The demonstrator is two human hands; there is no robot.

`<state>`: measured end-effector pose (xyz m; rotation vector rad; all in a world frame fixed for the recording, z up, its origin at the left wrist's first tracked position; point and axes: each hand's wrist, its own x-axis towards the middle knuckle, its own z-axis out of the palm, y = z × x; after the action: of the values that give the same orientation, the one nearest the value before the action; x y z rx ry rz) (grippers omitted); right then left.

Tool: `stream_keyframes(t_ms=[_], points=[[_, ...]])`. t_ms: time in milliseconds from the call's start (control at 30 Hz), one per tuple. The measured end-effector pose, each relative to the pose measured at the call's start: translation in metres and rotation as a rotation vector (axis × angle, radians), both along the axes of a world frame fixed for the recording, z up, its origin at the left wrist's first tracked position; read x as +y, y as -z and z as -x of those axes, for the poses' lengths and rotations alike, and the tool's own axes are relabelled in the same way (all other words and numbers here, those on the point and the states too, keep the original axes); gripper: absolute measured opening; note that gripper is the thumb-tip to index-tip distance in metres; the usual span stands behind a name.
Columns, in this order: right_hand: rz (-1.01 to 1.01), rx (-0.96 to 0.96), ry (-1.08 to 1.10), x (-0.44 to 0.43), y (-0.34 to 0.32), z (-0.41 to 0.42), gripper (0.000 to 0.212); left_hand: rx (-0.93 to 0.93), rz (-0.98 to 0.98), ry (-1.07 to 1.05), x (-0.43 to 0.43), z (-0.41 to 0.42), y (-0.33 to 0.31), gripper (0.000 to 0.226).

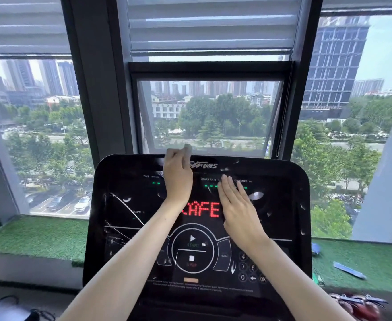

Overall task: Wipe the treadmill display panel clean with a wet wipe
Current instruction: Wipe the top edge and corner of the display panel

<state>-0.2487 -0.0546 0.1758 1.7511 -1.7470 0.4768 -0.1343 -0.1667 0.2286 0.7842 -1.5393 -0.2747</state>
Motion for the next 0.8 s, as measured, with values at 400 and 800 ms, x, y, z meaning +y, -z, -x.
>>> stream_keyframes(t_ms=[400,800], points=[[0.051,-0.090,-0.035,0.024,-0.005,0.049,0.080,-0.285,0.117,0.066,0.026,0.027,0.012,0.018],[0.001,0.038,0.017,0.030,-0.002,0.067,0.085,-0.397,0.204,0.113,0.030,0.060,0.012,0.022]])
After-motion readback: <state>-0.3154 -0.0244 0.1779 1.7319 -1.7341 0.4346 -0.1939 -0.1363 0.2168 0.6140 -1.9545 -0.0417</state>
